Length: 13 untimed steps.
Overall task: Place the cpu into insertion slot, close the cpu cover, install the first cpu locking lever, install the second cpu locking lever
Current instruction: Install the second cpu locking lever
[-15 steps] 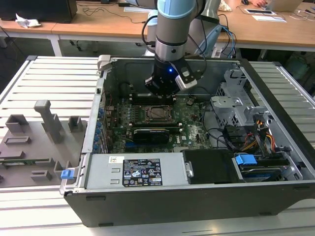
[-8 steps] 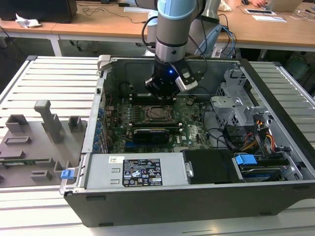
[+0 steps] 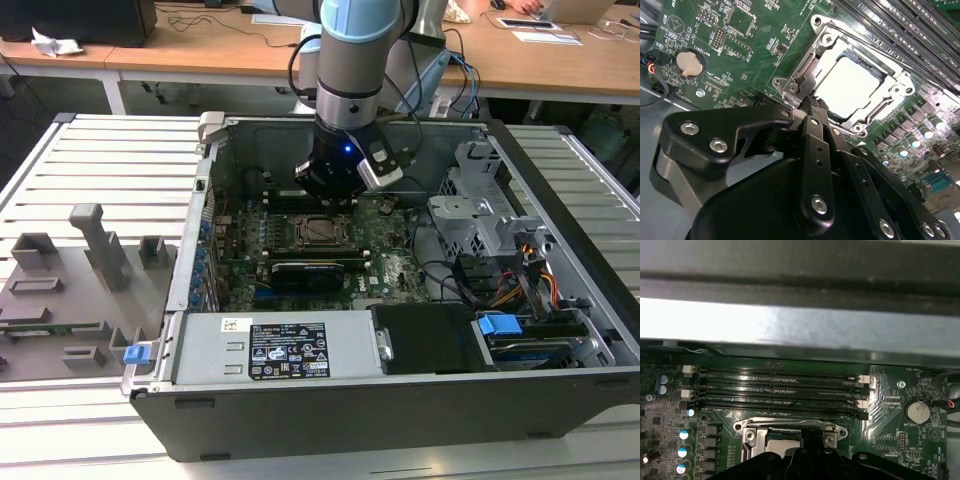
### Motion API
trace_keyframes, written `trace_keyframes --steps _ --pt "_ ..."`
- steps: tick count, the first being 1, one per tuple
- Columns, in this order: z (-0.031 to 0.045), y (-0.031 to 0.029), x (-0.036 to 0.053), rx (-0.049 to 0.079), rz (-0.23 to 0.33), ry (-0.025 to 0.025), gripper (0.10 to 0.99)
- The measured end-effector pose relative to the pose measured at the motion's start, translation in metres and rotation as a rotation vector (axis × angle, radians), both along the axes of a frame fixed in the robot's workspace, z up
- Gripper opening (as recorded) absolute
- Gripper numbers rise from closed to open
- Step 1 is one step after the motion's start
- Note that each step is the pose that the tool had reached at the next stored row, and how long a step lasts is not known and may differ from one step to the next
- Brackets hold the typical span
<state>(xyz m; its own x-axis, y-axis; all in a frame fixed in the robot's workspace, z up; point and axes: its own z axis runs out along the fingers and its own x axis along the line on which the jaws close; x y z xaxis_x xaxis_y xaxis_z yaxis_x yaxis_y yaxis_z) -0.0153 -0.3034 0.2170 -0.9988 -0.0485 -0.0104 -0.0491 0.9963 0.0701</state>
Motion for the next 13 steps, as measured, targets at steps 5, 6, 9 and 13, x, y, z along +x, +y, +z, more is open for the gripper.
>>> trace_keyframes --steps 5,6,9,13 --pt "0.0201 0.0000 0.0000 0.000 0.000 0.0000 0.106" --pt "0.0245 0.0000 0.0000 0.000 0.000 0.0000 0.106" --pt "0.0318 -0.0011 0.0001 0.000 0.000 -0.0001 0.106" --pt "0.0317 -0.0160 0.0000 0.000 0.000 0.0006 0.106"
